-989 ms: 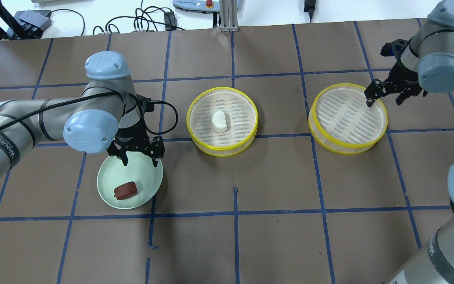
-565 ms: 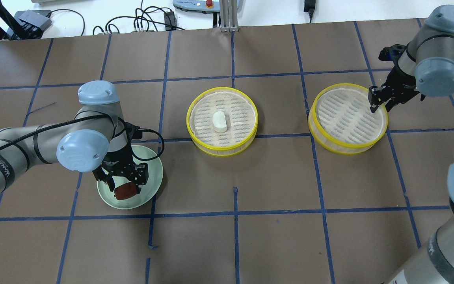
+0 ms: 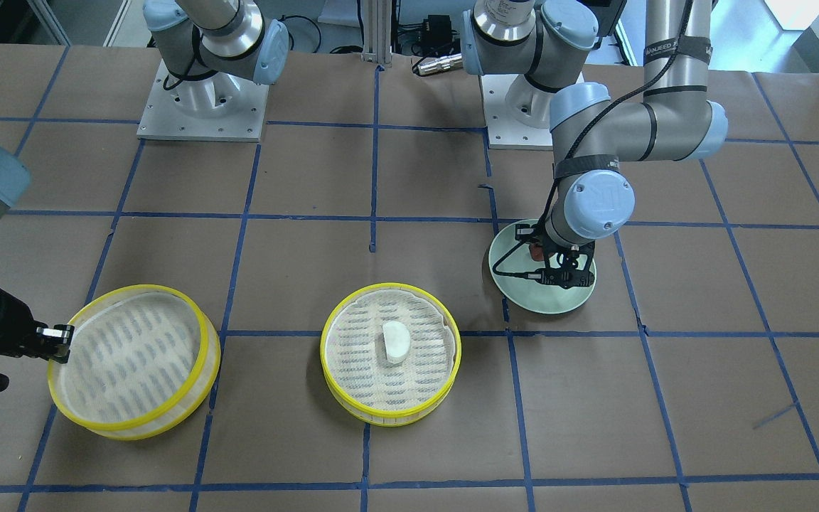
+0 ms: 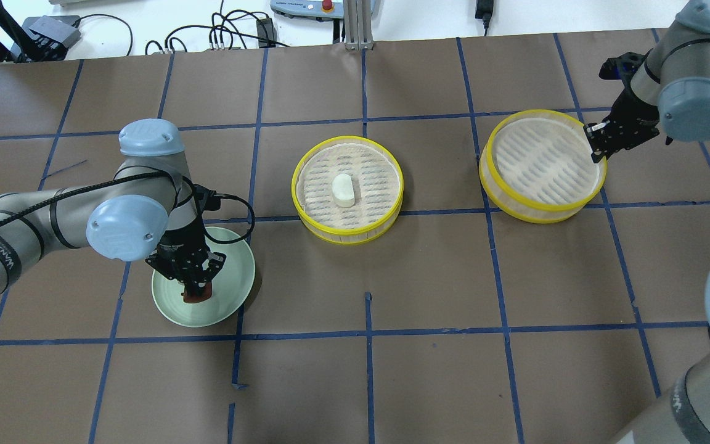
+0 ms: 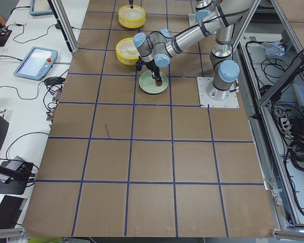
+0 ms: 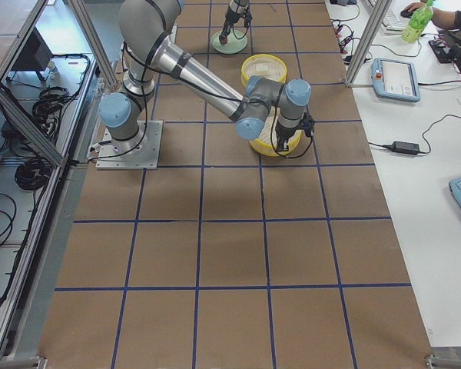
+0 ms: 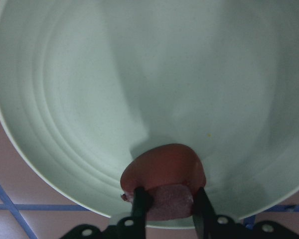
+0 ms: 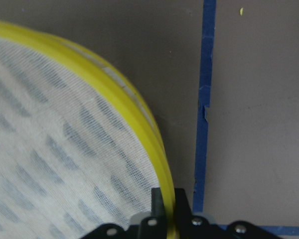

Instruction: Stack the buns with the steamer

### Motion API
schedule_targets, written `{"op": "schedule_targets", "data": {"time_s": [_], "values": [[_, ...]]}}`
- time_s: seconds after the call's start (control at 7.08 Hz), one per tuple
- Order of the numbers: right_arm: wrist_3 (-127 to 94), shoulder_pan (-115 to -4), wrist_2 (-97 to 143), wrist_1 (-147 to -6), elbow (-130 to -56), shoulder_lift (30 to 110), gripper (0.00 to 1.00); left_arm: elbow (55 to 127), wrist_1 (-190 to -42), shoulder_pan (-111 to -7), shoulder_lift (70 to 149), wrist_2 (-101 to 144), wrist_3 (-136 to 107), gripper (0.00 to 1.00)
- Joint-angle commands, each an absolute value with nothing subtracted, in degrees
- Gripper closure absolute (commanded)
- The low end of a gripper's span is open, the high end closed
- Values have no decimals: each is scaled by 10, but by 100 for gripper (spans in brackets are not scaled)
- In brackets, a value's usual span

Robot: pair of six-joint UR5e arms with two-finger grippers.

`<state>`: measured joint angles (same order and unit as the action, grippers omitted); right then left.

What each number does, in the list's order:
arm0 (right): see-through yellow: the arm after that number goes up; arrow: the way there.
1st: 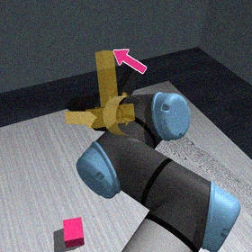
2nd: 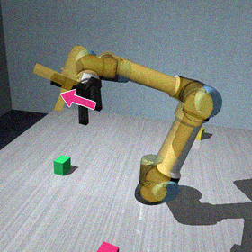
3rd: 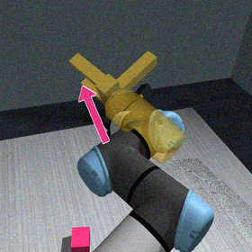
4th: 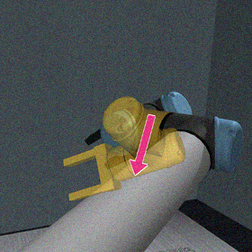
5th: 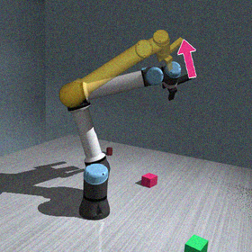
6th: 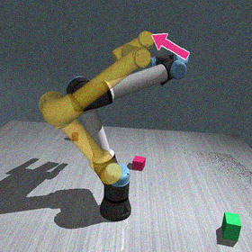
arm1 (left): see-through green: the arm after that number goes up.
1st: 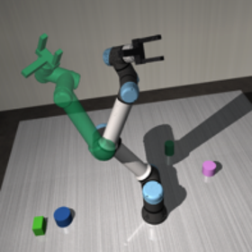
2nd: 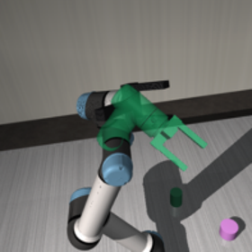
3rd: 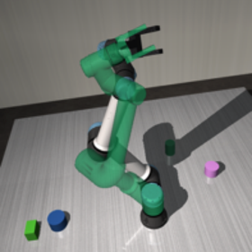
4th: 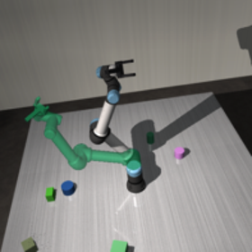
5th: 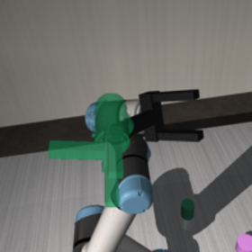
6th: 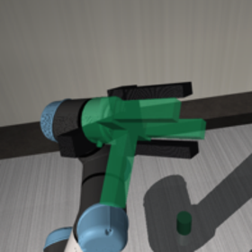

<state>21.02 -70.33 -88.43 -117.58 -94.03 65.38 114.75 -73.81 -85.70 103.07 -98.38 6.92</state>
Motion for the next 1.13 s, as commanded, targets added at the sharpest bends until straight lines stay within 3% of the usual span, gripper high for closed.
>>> {"op": "schedule_targets", "data": {"time_s": [0.0,0.57,0.99], "values": [[138,-750,-886,-1165,-931,679,96,1087,-764,-859,1018,-967,62,100],[-147,-917,-898,-1094,-872,683,96,853,-971,-875,981,-847,24,100],[-269,-984,-896,-1095,-863,665,95,852,-987,-902,921,-883,30,100]]}}
